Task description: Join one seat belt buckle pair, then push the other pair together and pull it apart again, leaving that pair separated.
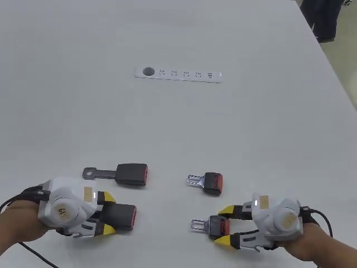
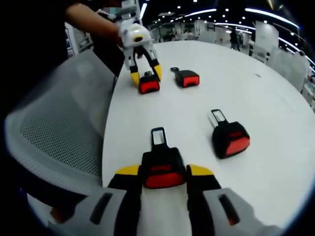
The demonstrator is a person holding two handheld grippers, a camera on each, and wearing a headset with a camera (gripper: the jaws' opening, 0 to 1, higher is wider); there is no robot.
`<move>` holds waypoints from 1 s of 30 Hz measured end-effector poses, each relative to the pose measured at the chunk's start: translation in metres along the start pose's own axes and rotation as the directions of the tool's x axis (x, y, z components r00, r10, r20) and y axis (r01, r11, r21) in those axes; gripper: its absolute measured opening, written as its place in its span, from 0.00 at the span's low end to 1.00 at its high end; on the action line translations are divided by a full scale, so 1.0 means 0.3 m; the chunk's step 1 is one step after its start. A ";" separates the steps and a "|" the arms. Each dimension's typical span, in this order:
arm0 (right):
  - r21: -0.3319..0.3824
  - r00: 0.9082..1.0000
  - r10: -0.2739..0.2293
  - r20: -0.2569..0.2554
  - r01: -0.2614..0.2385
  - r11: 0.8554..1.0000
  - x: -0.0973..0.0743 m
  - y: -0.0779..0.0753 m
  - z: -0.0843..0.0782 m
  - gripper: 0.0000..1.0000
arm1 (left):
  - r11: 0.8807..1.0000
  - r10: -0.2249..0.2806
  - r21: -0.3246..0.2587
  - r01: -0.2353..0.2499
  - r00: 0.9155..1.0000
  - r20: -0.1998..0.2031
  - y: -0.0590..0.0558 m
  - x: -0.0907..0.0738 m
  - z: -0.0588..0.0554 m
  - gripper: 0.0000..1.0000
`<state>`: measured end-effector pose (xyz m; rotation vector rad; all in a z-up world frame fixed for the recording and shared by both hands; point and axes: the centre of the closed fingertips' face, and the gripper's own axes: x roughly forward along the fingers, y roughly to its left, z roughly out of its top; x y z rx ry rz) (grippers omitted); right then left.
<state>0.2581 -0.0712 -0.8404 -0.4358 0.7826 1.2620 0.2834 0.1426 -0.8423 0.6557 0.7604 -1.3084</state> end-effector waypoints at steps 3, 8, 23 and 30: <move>0.002 1.000 -0.001 0.009 0.001 1.000 0.012 -0.001 0.019 0.35 | 1.000 0.004 -0.012 -0.004 1.000 0.006 0.002 -0.001 -0.001 0.37; -0.004 1.000 -0.002 0.017 0.002 1.000 0.038 -0.002 0.042 0.35 | 0.999 0.018 -0.031 -0.017 1.000 0.009 0.003 -0.001 0.001 0.37; -0.015 0.999 0.008 0.033 -0.008 1.000 0.108 0.008 0.116 0.35 | 0.999 0.022 -0.033 -0.023 1.000 -0.003 0.005 -0.004 0.005 0.37; -0.030 0.999 0.008 0.038 -0.007 1.000 0.169 0.027 0.169 0.35 | 0.999 0.022 -0.032 -0.022 1.000 -0.005 0.002 -0.005 0.005 0.36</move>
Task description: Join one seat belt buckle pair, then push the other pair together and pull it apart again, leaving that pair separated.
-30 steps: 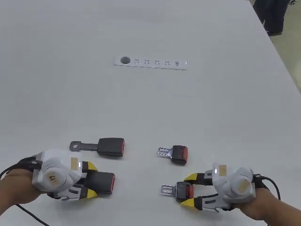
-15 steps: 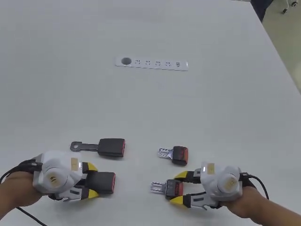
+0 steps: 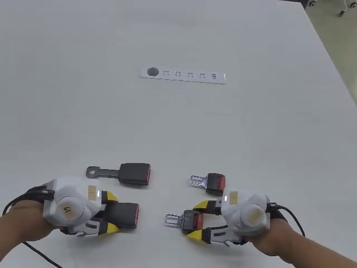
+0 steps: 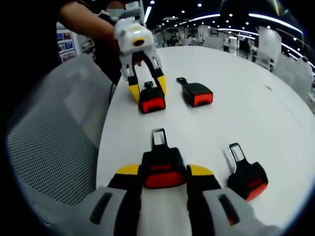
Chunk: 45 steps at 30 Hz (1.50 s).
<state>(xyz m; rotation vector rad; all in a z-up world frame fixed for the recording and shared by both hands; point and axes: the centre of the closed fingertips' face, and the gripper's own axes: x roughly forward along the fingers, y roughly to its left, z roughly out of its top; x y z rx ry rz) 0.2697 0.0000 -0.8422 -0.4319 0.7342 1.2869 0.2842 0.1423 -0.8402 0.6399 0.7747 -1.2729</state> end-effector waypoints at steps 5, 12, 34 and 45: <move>-0.005 1.000 0.007 0.002 -0.007 1.000 0.044 0.004 0.037 0.35 | 1.000 -0.003 0.005 0.003 1.000 -0.003 -0.001 0.001 0.000 0.36; -0.015 1.000 0.011 0.008 -0.011 1.000 0.087 0.009 0.082 0.35 | 0.999 -0.019 0.035 0.019 1.000 -0.020 -0.005 0.007 0.003 0.36; -0.050 1.000 0.021 0.001 -0.021 0.999 0.163 0.042 0.166 0.35 | 0.998 -0.029 0.051 0.029 1.000 -0.005 -0.004 0.006 0.004 0.36; -0.049 1.000 0.029 -0.003 -0.029 0.998 0.179 0.043 0.176 0.34 | 0.997 -0.037 0.072 0.037 0.999 -0.003 -0.007 0.007 0.005 0.35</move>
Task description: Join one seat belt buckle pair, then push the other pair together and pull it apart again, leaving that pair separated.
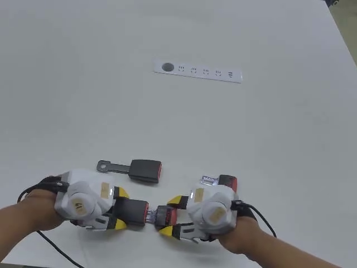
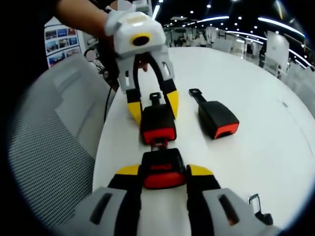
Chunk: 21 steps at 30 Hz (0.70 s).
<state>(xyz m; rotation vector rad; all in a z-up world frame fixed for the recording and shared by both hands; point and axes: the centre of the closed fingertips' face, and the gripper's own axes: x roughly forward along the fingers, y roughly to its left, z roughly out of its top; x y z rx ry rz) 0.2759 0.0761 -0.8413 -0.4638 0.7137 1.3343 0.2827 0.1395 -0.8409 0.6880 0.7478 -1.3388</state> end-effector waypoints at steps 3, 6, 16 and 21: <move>-0.005 1.000 0.000 -0.012 0.000 1.000 0.002 -0.001 0.003 0.34 | 1.000 0.000 0.000 0.000 1.000 0.004 0.000 -0.001 0.001 0.35; 0.003 1.000 -0.002 -0.006 0.002 1.000 0.003 -0.004 0.005 0.34 | 1.000 -0.007 0.011 0.007 1.000 0.002 -0.003 0.000 0.003 0.34; 0.004 1.000 -0.002 -0.023 0.002 1.000 0.026 0.004 0.042 0.34 | 0.999 -0.023 0.023 0.023 1.000 -0.002 0.000 0.003 -0.001 0.34; 0.003 1.000 -0.007 -0.028 0.007 1.000 0.026 0.002 0.037 0.34 | 0.999 -0.023 0.026 0.023 1.000 -0.001 0.002 0.003 -0.002 0.34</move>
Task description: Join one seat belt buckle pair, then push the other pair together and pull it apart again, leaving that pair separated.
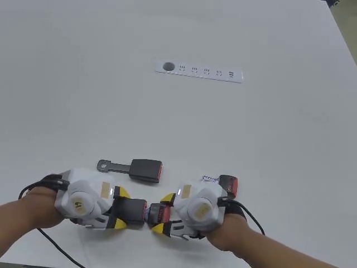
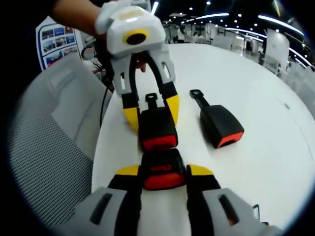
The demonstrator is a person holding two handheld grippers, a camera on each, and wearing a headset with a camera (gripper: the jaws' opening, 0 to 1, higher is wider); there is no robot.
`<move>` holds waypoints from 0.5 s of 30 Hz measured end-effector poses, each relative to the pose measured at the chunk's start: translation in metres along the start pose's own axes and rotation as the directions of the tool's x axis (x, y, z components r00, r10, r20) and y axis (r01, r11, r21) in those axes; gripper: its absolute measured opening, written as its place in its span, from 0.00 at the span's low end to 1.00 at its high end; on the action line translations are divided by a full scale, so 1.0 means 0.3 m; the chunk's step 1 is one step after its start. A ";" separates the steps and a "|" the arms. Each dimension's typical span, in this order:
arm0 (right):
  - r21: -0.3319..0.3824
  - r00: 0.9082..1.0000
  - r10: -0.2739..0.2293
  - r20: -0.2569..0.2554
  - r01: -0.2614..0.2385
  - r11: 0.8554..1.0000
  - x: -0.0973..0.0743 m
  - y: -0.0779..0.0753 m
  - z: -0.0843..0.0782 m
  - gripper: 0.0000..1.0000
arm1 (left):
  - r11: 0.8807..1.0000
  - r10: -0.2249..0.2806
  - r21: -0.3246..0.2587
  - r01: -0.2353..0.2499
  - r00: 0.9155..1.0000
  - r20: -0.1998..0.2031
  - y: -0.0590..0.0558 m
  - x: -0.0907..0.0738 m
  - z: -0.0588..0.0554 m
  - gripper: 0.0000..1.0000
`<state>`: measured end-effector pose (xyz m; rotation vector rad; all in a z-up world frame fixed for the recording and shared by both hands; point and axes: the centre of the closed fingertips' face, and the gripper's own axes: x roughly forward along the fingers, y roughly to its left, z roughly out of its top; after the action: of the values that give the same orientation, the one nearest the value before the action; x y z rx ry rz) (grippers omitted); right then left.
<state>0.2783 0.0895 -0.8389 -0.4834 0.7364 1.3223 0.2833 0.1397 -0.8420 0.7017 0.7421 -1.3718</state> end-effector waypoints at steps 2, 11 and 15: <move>-0.003 1.000 -0.001 -0.001 0.001 1.000 -0.001 0.001 0.000 0.35 | 1.000 -0.004 0.002 0.004 1.000 -0.001 0.000 -0.001 -0.001 0.34; -0.011 1.000 -0.017 0.006 0.017 1.000 -0.001 0.000 -0.008 0.35 | 1.000 -0.016 0.002 0.016 1.000 0.023 -0.001 -0.006 -0.005 0.34; -0.022 0.999 -0.039 0.017 0.039 0.999 -0.007 0.005 -0.014 0.34 | 1.000 -0.018 -0.005 0.019 0.999 0.044 0.000 -0.009 -0.006 0.34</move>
<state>0.2758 0.0854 -0.8400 -0.5015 0.6963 1.2976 0.2831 0.1429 -0.8409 0.6596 0.7184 -1.3973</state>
